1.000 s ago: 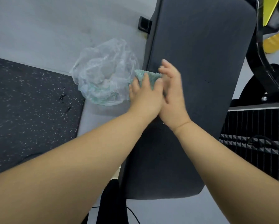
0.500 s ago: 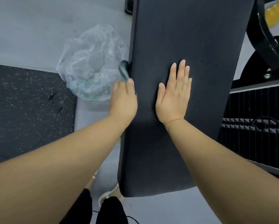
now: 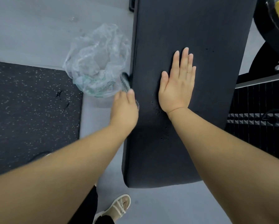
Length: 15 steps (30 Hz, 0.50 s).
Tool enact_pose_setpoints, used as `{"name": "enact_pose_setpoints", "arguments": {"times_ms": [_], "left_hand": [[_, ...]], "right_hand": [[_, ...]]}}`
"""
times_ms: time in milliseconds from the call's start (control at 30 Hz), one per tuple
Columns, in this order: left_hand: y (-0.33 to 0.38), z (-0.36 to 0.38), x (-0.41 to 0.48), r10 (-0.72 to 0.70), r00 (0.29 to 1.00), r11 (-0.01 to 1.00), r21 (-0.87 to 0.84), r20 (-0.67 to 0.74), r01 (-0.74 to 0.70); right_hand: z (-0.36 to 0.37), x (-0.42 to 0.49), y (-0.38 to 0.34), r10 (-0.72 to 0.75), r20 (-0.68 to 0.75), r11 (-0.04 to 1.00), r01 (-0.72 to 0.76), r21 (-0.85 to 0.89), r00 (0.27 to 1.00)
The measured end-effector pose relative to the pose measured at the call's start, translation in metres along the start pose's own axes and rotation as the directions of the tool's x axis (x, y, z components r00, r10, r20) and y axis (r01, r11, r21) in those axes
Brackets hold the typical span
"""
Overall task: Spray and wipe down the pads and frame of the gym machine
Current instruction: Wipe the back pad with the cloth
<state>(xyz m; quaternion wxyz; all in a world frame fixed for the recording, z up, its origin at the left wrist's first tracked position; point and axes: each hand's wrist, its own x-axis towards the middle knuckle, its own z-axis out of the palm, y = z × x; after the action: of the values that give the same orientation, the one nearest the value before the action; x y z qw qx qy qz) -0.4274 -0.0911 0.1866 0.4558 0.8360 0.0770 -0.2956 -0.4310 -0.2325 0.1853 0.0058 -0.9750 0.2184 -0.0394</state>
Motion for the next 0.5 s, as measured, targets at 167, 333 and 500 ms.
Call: {"name": "enact_pose_setpoints", "arguments": {"times_ms": [167,333,500], "left_hand": [[-0.035,0.003,-0.05,-0.148,0.987,0.983,-0.102,0.068,0.154],[0.017,-0.001,0.009,0.024,0.999,0.991,-0.129,-0.026,-0.027],[-0.044,0.02,-0.043,-0.019,1.0,0.996,0.085,0.019,0.017]], "right_hand": [[-0.005,0.0,-0.002,0.024,0.046,1.0,-0.023,-0.007,0.999],[-0.012,-0.046,-0.005,-0.018,0.116,0.99,0.002,0.138,0.993],[-0.012,-0.112,0.006,-0.1,0.165,0.962,0.053,0.266,0.981]]}}
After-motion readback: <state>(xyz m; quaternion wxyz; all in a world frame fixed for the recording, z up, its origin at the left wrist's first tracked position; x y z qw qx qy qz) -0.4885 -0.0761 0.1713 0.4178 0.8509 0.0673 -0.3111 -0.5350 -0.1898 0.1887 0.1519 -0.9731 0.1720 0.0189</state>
